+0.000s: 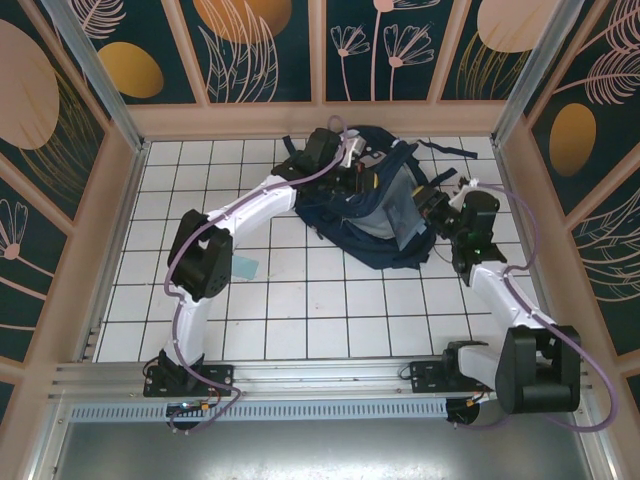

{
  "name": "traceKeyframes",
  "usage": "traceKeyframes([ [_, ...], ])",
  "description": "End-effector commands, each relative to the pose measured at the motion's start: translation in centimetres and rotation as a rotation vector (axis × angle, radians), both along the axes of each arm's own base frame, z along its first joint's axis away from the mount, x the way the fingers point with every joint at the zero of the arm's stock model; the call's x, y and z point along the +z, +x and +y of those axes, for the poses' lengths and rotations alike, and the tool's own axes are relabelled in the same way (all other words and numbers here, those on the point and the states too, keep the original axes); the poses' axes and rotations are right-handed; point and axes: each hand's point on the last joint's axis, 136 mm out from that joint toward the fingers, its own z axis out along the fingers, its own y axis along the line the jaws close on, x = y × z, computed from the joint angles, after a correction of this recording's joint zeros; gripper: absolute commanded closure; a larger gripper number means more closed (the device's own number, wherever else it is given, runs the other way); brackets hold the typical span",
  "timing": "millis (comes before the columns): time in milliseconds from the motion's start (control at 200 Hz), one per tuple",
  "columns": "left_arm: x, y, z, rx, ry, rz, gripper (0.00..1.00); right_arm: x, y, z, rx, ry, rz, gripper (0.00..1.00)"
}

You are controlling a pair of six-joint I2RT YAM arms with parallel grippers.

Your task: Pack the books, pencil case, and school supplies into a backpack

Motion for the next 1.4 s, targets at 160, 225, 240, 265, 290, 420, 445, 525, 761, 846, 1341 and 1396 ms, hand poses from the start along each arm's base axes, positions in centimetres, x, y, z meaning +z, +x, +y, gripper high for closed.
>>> traceKeyframes([
  [160, 13.0, -2.5, -0.3, -0.094, -0.282, -0.178, 1.00, -6.2, 0.7, -2.7, -0.113, -0.044, 0.126, 1.00],
  [225, 13.2, -2.8, -0.1, -0.099, -0.288, -0.178, 1.00, -7.1, 1.3, -2.7, -0.102, -0.064, 0.146, 1.00],
  [240, 13.3, -2.8, -0.1, -0.100, -0.288, -0.178, 1.00, -7.2, 1.5, -2.6, -0.096, -0.064, 0.148, 1.00],
  [265, 13.2, -2.9, -0.1, -0.104, -0.287, -0.174, 1.00, -7.3, 1.8, -2.3, -0.083, -0.063, 0.152, 1.00],
  [290, 13.1, -3.0, -0.1, -0.107, -0.288, -0.171, 1.00, -7.3, 2.3, -2.0, -0.064, -0.061, 0.152, 1.00],
  [420, 12.0, -3.2, -0.1, -0.115, -0.277, -0.145, 1.00, -7.3, 5.5, 1.3, 0.054, -0.084, 0.160, 1.00],
  [445, 11.8, -3.1, -0.1, -0.113, -0.275, -0.140, 1.00, -7.3, 6.1, 2.1, 0.079, -0.094, 0.159, 1.00],
  [525, 11.8, -3.4, -0.2, -0.120, -0.287, -0.129, 1.00, -7.7, 8.2, 4.9, 0.146, -0.127, 0.165, 1.00],
  [761, 11.7, -3.1, -0.2, -0.100, -0.313, -0.107, 1.00, -9.4, 12.4, 8.6, 0.216, -0.174, 0.186, 0.90],
  [846, 11.2, -2.6, -0.1, -0.066, -0.316, -0.104, 1.00, -8.9, 11.5, 7.4, 0.187, -0.221, 0.190, 0.56],
  [1341, 8.6, 2.2, -2.5, 0.081, -0.507, 0.000, 1.00, -0.7, -2.6, 0.8, 0.124, -0.509, 0.186, 0.14],
  [1396, 8.5, 2.6, -3.3, 0.088, -0.517, 0.001, 1.00, -0.3, -3.7, 1.7, 0.125, -0.496, 0.164, 0.17],
])
